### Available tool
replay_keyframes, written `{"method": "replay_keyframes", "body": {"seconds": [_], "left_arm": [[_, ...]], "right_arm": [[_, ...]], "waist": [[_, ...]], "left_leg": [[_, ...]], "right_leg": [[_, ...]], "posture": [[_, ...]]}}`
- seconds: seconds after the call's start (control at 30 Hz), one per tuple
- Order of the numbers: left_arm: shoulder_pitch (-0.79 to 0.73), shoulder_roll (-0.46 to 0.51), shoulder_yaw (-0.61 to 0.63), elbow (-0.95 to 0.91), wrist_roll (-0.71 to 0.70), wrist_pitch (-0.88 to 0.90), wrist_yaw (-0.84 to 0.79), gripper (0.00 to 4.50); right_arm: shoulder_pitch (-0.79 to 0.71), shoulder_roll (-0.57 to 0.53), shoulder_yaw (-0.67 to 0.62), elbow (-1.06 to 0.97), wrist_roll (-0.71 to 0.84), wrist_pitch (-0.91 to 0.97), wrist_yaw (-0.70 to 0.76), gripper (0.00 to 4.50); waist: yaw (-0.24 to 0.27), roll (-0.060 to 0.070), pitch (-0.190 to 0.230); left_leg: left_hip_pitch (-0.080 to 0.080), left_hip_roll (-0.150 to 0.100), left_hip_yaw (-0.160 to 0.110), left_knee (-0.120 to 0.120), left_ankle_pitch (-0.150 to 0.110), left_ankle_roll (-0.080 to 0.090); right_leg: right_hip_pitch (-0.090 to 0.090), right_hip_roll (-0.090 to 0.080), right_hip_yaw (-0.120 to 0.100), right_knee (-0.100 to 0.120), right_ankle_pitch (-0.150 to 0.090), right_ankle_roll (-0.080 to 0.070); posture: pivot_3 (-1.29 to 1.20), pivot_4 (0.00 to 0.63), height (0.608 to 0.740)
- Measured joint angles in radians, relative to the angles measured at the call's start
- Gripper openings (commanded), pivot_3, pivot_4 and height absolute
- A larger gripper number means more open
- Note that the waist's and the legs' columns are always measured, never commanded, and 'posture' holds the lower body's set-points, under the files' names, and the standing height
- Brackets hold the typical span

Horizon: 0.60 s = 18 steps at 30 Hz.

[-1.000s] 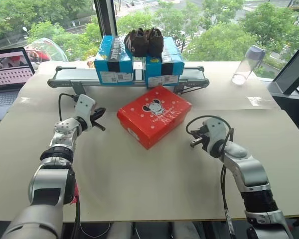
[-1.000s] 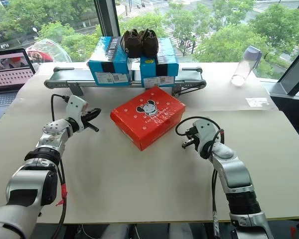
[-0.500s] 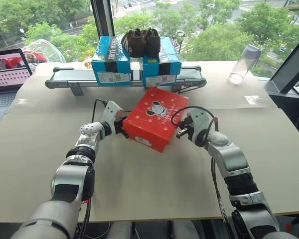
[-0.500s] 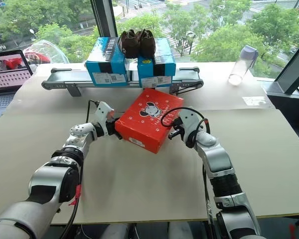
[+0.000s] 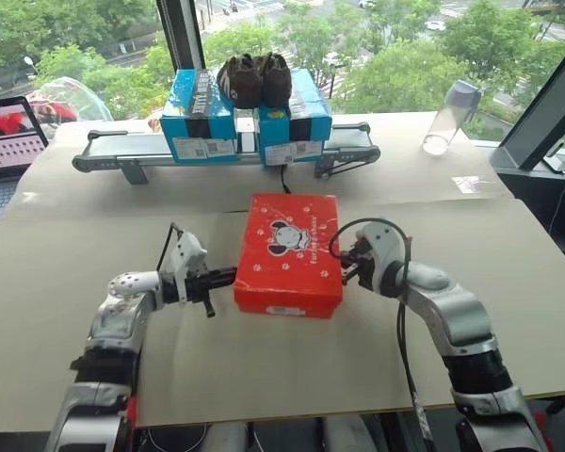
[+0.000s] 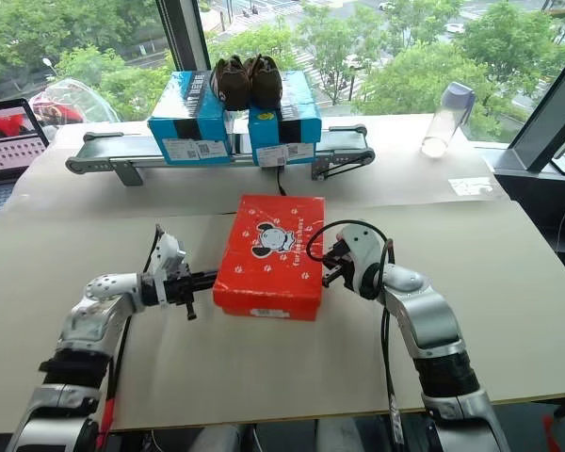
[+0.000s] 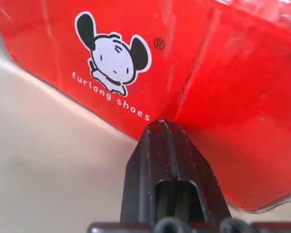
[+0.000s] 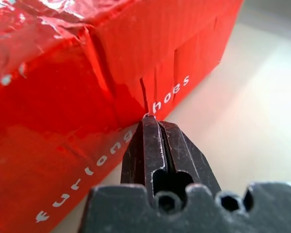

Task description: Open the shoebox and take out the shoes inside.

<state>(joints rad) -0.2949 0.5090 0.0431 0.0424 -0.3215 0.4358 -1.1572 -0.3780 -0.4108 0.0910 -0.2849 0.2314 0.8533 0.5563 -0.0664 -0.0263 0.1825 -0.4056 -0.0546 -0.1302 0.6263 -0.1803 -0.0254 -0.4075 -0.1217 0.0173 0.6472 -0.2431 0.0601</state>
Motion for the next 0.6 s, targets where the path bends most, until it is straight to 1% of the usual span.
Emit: {"method": "replay_keyframes", "body": {"seconds": [0.07, 0.2, 0.3, 0.37, 0.4, 0.5, 0.6], "left_arm": [[0.051, 0.018, 0.003, -0.085, -0.022, 0.065, 0.018, 0.00], [0.148, 0.046, 0.053, -0.243, -0.095, 0.190, 0.079, 0.00], [0.162, 0.053, 0.087, -0.313, -0.138, 0.248, 0.123, 0.00], [0.164, 0.055, 0.096, -0.337, -0.152, 0.264, 0.143, 0.00], [0.161, 0.056, 0.091, -0.338, -0.152, 0.263, 0.151, 0.00], [0.146, 0.061, 0.075, -0.336, -0.151, 0.259, 0.157, 0.00], [0.115, 0.111, 0.053, -0.335, -0.152, 0.238, 0.130, 0.00]], "right_arm": [[0.021, -0.009, -0.001, -0.061, 0.018, 0.049, -0.001, 0.03], [0.086, -0.019, 0.001, -0.187, 0.033, 0.150, -0.008, 0.03], [0.106, -0.028, 0.009, -0.225, 0.040, 0.190, -0.008, 0.03], [0.109, -0.046, 0.015, -0.229, 0.042, 0.197, -0.007, 0.03], [0.111, -0.082, 0.035, -0.219, 0.030, 0.187, 0.002, 0.03], [0.118, -0.129, 0.061, -0.190, 0.023, 0.159, 0.023, 0.03], [0.098, -0.197, 0.059, -0.149, 0.026, 0.129, 0.069, 0.03]], "waist": [[0.006, 0.000, 0.000], [0.019, 0.000, 0.000], [0.027, 0.000, 0.000], [0.030, 0.000, 0.000], [0.032, 0.000, 0.000], [0.042, 0.000, 0.000], [0.049, 0.000, 0.000]], "left_leg": [[0.002, 0.000, 0.000, 0.001, 0.000, 0.000], [0.002, 0.002, 0.000, 0.001, 0.000, 0.000], [0.002, 0.002, 0.000, 0.001, 0.000, 0.000], [0.001, 0.002, 0.000, 0.001, 0.000, 0.000], [0.001, 0.002, 0.001, 0.001, 0.000, 0.000], [0.001, 0.002, 0.001, 0.001, 0.000, 0.000], [0.001, 0.002, 0.001, 0.002, 0.000, 0.000]], "right_leg": [[0.002, 0.000, 0.000, 0.000, -0.001, 0.000], [0.002, 0.002, 0.000, -0.001, -0.001, 0.000], [0.002, 0.002, 0.000, -0.001, -0.001, -0.001], [0.002, 0.002, 0.000, -0.002, -0.001, -0.001], [0.002, 0.002, 0.000, -0.002, -0.001, -0.001], [0.002, 0.002, 0.000, -0.002, -0.001, -0.001], [0.003, 0.002, -0.001, -0.003, -0.001, -0.001]], "posture": [[0.00, 0.150, 0.740], [0.00, 0.150, 0.740], [0.00, 0.150, 0.740], [0.00, 0.150, 0.740], [0.00, 0.150, 0.740], [0.00, 0.150, 0.740], [0.00, 0.150, 0.740]]}}
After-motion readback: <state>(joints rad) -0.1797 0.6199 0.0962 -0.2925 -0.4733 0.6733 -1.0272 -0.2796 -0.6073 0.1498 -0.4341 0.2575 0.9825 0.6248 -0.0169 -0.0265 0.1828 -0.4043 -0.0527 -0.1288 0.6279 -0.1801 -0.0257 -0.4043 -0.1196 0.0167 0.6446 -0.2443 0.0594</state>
